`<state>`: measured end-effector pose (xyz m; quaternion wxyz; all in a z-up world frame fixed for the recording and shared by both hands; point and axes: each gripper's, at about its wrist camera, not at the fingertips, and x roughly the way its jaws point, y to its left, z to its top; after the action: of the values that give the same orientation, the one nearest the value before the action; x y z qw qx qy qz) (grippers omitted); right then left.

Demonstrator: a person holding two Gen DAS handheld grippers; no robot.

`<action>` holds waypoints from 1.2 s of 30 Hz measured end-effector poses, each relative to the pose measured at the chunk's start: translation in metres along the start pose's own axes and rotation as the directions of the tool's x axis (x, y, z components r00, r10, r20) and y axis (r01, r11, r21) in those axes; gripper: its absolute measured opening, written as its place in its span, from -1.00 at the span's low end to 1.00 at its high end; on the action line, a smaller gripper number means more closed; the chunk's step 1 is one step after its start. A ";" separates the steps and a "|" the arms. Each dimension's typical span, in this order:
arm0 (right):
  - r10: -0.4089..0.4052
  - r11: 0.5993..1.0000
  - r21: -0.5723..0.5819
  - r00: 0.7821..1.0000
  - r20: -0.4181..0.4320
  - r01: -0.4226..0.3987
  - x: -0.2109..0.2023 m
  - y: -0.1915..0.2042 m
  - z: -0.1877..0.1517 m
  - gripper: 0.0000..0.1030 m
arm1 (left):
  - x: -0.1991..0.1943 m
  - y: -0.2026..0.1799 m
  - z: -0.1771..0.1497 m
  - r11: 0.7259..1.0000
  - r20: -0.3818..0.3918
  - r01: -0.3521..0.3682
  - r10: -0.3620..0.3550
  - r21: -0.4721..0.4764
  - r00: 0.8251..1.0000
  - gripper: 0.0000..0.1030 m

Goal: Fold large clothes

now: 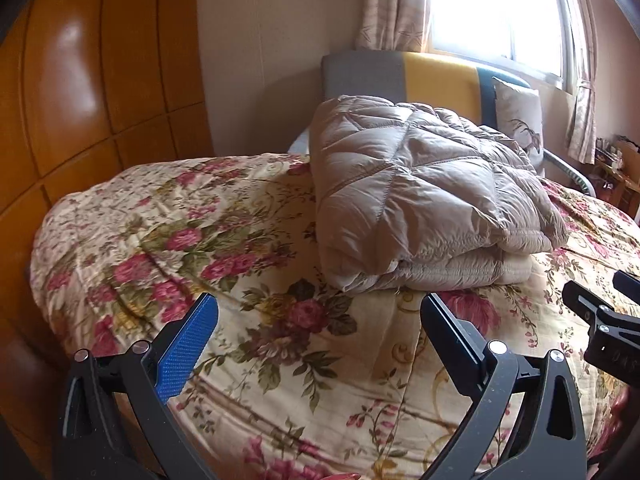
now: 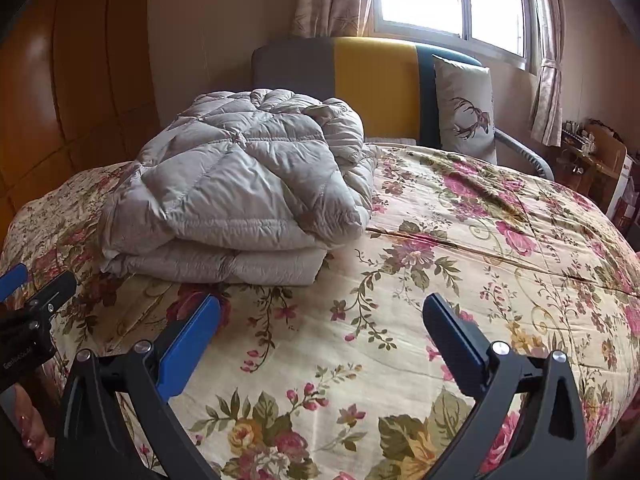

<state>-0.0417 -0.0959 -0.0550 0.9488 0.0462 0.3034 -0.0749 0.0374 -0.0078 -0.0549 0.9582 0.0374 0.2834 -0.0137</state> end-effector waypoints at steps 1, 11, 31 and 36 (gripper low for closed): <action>-0.002 1.000 0.010 1.000 -0.004 0.002 -0.002 0.000 -0.003 0.96 | -0.006 0.000 -0.002 1.000 0.006 -0.013 0.013 0.004 1.000 0.94; -0.044 0.999 0.024 0.998 -0.040 0.045 -0.022 0.008 -0.014 0.96 | -0.023 0.014 -0.007 0.999 0.007 -0.034 0.034 -0.027 0.999 0.94; -0.022 1.000 0.004 0.999 -0.030 0.022 -0.029 0.017 -0.015 0.96 | -0.028 0.007 -0.010 1.000 0.009 -0.018 0.018 -0.010 1.000 0.94; -0.020 1.000 0.002 0.999 -0.034 0.020 -0.028 0.018 -0.016 0.96 | -0.026 0.007 -0.010 1.000 0.003 -0.019 0.019 -0.013 1.000 0.94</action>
<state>-0.0699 -0.0733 -0.0510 0.9426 0.0458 0.3199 -0.0838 0.0103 0.0003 -0.0489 0.9589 0.0339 0.2816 -0.0027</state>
